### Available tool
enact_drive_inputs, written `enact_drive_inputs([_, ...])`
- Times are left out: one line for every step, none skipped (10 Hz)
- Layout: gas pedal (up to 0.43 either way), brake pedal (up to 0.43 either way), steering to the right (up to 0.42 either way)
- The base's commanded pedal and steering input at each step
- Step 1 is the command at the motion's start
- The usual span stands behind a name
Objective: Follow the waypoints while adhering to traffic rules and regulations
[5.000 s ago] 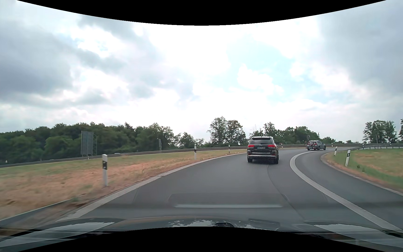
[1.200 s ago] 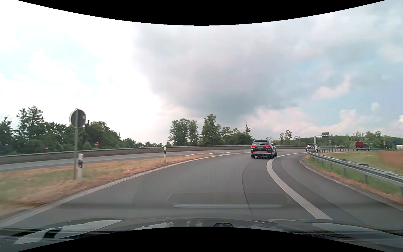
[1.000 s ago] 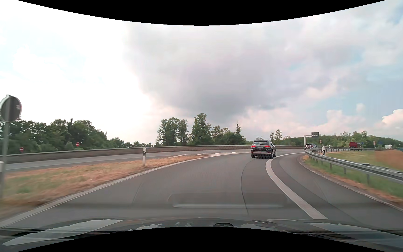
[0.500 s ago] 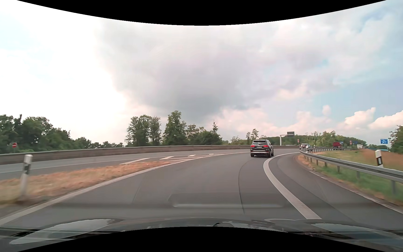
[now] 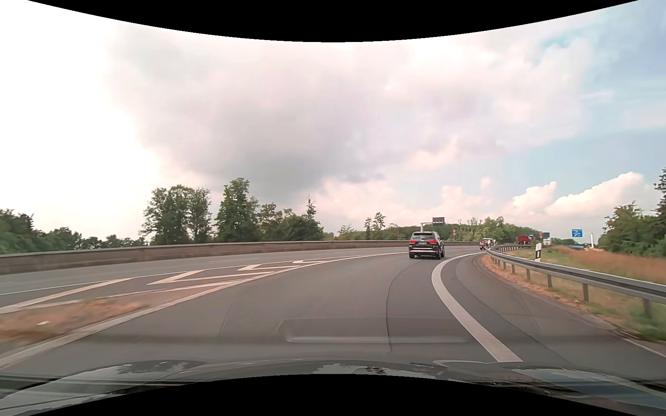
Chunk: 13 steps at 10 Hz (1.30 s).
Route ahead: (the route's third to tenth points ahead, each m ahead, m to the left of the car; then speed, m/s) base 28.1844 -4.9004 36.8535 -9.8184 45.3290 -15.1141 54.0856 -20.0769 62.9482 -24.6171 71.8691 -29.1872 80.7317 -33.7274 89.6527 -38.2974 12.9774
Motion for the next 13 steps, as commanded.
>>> enact_drive_inputs([0.26, 0.0, 0.092])
enact_drive_inputs([0.26, 0.0, 0.092])
enact_drive_inputs([0.268, 0.0, 0.092])
enact_drive_inputs([0.268, 0.0, 0.091])
enact_drive_inputs([0.268, 0.0, 0.09])
enact_drive_inputs([0.287, 0.0, 0.087])
enact_drive_inputs([0.287, 0.0, 0.084])
enact_drive_inputs([0.287, 0.0, 0.084])
enact_drive_inputs([0.287, 0.0, 0.084])
enact_drive_inputs([0.287, 0.0, 0.082])
enact_drive_inputs([0.287, 0.0, 0.08])
enact_drive_inputs([0.299, 0.0, 0.078])
enact_drive_inputs([0.299, 0.0, 0.078])
